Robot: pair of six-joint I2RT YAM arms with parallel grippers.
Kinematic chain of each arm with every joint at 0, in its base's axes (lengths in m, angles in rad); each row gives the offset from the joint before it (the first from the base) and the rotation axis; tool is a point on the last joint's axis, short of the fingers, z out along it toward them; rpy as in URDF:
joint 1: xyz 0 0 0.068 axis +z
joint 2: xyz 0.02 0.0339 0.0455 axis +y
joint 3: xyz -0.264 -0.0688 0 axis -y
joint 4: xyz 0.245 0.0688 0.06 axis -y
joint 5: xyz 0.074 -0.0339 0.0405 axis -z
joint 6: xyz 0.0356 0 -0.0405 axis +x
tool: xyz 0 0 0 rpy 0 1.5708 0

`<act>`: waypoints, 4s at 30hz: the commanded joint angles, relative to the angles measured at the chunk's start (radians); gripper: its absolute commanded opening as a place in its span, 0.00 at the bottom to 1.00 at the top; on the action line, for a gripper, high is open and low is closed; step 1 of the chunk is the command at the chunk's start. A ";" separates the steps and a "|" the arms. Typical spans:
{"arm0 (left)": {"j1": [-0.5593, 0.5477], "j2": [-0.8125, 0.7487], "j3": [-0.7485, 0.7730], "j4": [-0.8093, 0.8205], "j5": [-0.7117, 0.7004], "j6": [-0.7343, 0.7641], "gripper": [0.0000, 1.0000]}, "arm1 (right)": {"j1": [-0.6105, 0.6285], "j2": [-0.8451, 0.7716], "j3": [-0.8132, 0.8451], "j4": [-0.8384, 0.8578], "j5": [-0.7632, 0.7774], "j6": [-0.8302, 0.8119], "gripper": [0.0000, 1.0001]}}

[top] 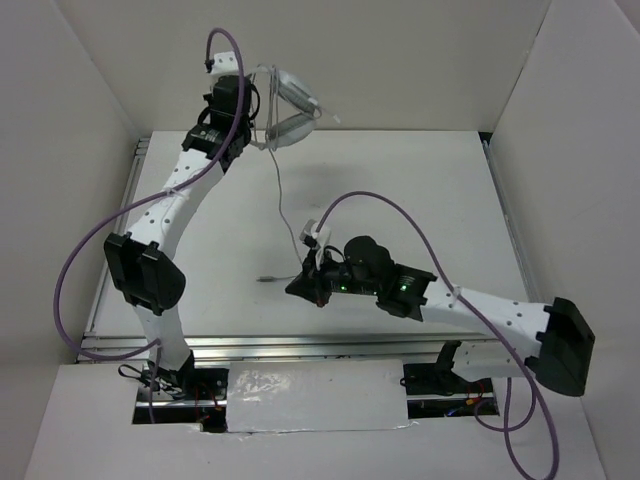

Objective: Wrap the headphones

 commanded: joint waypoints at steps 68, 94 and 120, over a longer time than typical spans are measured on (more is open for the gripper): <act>-0.228 -0.574 -0.328 0.285 0.769 0.040 0.00 | -0.582 0.518 0.445 0.348 -0.398 0.000 0.39; -0.222 -0.539 -0.147 0.265 0.552 0.047 0.00 | -0.418 0.658 0.280 0.621 -0.383 0.164 0.23; -0.224 -0.235 0.033 0.089 -0.248 -0.169 0.00 | -0.025 0.398 0.217 0.007 0.209 0.125 0.00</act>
